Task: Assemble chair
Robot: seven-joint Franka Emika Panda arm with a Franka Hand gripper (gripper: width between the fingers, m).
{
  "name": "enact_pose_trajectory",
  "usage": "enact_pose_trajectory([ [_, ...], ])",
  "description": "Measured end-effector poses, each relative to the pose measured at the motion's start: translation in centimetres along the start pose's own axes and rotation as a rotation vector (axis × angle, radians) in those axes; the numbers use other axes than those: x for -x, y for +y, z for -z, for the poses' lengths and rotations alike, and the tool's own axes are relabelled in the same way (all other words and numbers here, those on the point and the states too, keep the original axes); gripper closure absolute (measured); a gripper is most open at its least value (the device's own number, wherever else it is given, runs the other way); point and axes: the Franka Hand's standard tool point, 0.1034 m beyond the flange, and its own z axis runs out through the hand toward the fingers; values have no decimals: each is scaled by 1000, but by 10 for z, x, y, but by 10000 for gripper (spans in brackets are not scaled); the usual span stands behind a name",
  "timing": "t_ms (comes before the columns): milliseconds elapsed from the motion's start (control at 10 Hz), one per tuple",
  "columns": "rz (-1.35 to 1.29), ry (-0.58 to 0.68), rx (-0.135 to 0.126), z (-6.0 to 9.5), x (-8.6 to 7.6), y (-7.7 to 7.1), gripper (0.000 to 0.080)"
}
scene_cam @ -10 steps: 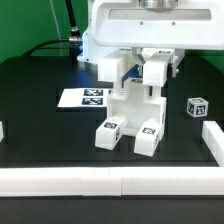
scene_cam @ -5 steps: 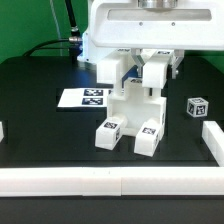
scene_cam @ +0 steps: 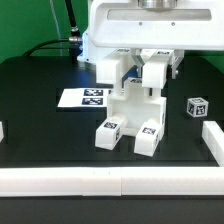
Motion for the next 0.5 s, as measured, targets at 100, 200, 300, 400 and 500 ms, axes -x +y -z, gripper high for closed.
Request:
enact_pose_trajectory([
  [100,2,0,1,0,0,2,511],
  [200,2,0,2,0,-1,3,511],
  [300,2,2,1,0,-1,3,511],
  [400,1,3,1,0,-1,3,511],
  [500,-1,5,1,0,-1,3,511],
])
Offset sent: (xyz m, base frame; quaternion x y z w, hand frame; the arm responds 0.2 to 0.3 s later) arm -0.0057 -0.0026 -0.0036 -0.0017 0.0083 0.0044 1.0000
